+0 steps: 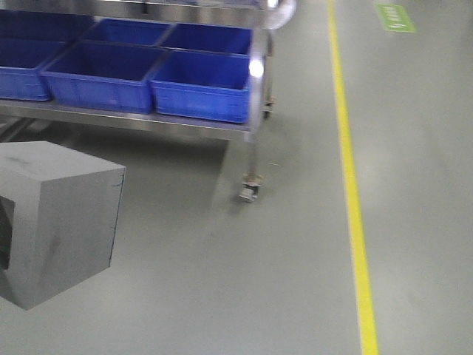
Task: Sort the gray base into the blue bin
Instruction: 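Drive the base to the blue bin shelf holding the block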
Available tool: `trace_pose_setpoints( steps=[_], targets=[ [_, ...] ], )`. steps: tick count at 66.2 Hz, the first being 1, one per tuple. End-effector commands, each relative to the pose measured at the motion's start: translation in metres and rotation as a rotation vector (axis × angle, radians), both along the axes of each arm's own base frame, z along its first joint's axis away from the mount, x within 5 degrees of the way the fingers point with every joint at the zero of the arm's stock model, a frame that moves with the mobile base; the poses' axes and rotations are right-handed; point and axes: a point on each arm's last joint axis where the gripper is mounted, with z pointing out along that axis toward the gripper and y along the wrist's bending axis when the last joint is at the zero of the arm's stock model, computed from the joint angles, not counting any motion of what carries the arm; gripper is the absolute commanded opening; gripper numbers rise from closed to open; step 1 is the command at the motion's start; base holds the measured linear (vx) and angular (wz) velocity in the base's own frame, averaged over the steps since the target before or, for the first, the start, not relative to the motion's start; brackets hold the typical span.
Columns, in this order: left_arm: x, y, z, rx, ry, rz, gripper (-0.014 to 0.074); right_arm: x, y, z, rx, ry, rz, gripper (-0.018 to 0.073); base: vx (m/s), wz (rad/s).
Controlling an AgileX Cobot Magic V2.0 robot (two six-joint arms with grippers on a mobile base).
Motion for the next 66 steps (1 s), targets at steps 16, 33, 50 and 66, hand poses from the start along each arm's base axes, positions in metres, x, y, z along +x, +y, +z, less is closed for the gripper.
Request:
trace_pose_setpoints(
  steps=[16, 33, 50, 66],
  targets=[
    [-0.0020, 0.0018, 0.0198, -0.078, -0.109, 0.004, -0.0006, 0.0020, -0.0004, 0.0048, -0.020, -0.051, -0.002, -0.0005, 0.31, 0.62],
    [-0.0020, 0.0018, 0.0198, -0.078, -0.109, 0.004, -0.0006, 0.0020, -0.0004, 0.0048, -0.020, -0.051, -0.002, -0.0005, 0.30, 0.61],
    [-0.0020, 0.0018, 0.0198, -0.078, -0.109, 0.004, -0.0006, 0.0020, -0.0004, 0.0048, -0.020, -0.051, -0.002, -0.0005, 0.28, 0.53],
    [-0.0020, 0.0018, 0.0198, -0.078, -0.109, 0.004, -0.0006, 0.0020, -0.0004, 0.0048, -0.020, -0.051, -0.002, -0.0005, 0.26, 0.52]
  ],
)
